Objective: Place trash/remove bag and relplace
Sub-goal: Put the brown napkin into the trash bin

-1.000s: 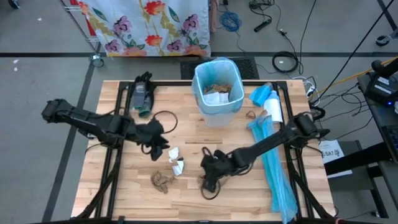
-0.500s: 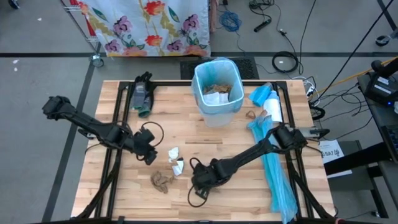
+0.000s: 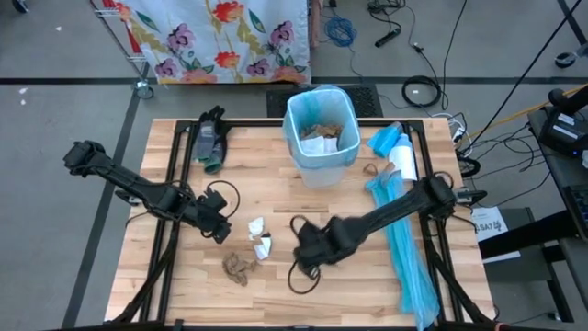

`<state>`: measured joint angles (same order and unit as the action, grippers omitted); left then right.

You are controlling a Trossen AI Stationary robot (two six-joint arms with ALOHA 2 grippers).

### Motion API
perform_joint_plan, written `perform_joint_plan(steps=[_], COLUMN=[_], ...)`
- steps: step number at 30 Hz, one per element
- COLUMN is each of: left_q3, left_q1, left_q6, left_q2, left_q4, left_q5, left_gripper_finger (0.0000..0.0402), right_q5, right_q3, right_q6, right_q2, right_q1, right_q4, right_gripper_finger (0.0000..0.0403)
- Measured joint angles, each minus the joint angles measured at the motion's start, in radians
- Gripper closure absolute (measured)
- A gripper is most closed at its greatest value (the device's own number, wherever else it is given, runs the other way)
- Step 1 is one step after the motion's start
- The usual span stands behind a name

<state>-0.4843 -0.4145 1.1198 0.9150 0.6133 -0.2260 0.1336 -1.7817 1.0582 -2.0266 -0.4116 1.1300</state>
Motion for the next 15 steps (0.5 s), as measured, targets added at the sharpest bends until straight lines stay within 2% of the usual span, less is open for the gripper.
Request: perform_joint_plan(steps=[7, 15], left_q3=[-0.013, -0.049], left_q1=[0.018, 0.104], left_q6=[-0.034, 0.010], left_q2=[-0.009, -0.009], left_q4=[-0.003, -0.005], left_q5=[-0.001, -0.052], left_gripper_finger=[0.0278, 0.0278], right_q5=[0.270, 0.558], right_q3=[-0.141, -0.236], right_q6=[-0.051, -0.287], right_q2=[0.194, 0.368], right_q1=[0.010, 0.096], right_q4=[0.172, 0.190], right_gripper_finger=[0.0399, 0.0399])
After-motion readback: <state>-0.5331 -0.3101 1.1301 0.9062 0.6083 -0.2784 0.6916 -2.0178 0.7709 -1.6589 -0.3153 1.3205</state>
